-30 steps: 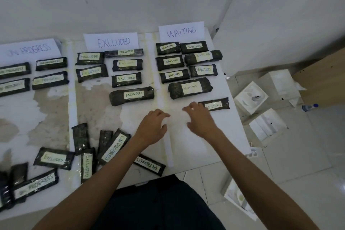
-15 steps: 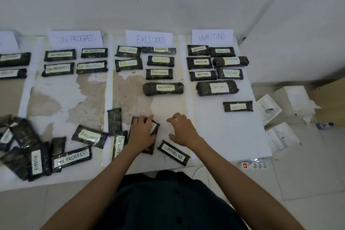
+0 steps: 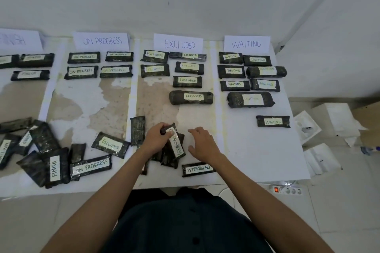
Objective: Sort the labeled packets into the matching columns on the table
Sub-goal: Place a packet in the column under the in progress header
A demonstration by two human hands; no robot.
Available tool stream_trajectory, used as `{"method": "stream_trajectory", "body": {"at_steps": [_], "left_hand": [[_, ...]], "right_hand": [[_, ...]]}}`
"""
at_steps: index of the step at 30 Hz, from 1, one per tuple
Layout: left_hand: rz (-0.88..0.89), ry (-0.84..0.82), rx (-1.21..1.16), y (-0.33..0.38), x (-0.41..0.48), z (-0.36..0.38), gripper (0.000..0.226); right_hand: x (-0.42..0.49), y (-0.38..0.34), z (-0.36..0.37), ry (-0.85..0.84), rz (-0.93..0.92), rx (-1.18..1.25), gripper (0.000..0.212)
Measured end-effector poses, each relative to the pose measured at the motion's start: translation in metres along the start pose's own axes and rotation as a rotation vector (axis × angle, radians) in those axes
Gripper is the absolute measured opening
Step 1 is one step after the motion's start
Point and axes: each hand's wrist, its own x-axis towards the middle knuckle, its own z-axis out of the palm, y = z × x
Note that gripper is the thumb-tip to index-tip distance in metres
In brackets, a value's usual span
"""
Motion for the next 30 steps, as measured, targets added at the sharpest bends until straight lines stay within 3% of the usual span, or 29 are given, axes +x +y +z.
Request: {"method": "stream_trajectory", "body": {"at_steps": [5,11,15,20,30], "left_hand": [[-0.126,0.056,-0.233,-0.008,-0.007,-0.021,0.018],[-0.167,0.167,-0.45,-0.014,-0.015,-0.061,0.011],[-0.201,0.258,-0.486,-0.028,-0.006,-0.099,0.015],[-0.251,0.323,-0.479,-0.052,0.019,-0.153,0.024],[-0.238,0.295,-0.34,-0.08,0.109,-0.224,0.027]], "right_hand": [[0.007,-0.034,-0.004,0.06,-0.104,0.255,0.051],[0.026,-0.079,-0.004,0.14,-0.309,0.1,0.07],[0.046,-0.112,-0.005,0.167,-0.294,0.117,0.075],[0.084,-0.143,-0.004,0.146,-0.245,0.107,0.063],[0.165,-0.158,0.022,0.216,-0.113,-0.112,0.044]]}}
